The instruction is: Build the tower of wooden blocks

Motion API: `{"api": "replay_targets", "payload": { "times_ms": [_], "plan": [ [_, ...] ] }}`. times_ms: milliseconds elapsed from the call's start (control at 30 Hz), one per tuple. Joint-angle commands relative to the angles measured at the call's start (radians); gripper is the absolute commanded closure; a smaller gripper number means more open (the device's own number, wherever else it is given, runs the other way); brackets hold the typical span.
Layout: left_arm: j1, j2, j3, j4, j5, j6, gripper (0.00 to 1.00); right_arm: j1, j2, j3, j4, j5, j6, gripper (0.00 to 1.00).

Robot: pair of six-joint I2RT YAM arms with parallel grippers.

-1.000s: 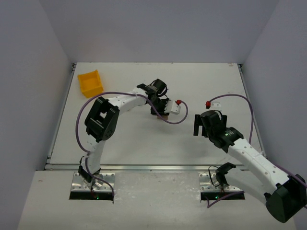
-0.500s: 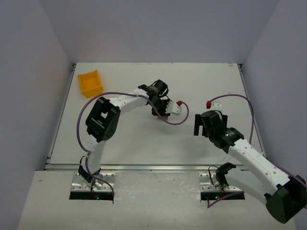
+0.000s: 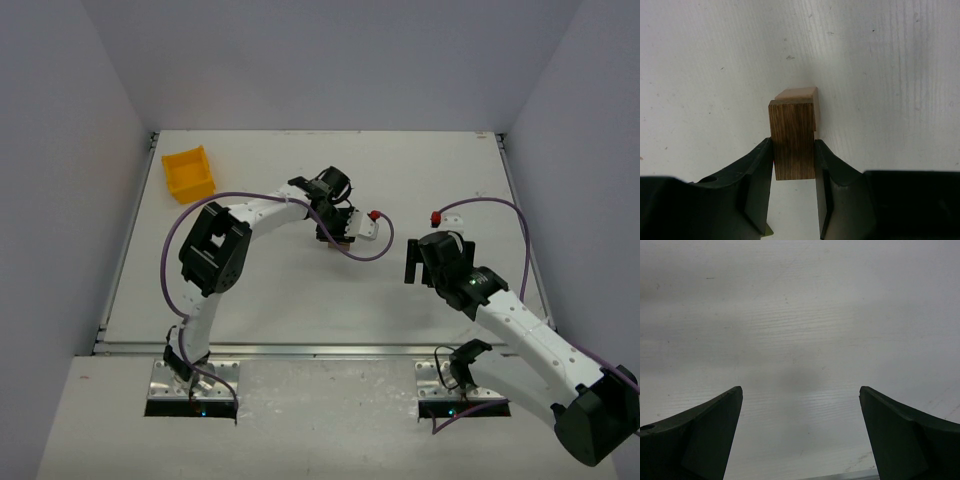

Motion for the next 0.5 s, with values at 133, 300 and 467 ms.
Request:
{"api": "replay_targets", "payload": {
  "times_ms": [133, 300, 467],
  "plan": [
    [-0.012, 0.004, 0.022, 0.010, 0.022, 0.025, 0.89, -0.003, -0.018, 0.008, 0.000, 0.032, 0.021, 0.01],
    [-0.014, 0.003, 0.015, 0.008, 0.022, 0.030, 0.88, -0.003, -0.025, 0.006, 0.000, 0.032, 0.021, 0.01],
    [-0.014, 0.003, 0.010, 0.008, 0.020, 0.036, 0.88, -0.003, -0.025, 0.007, 0.000, 0.027, 0.023, 0.01]
  ]
}}
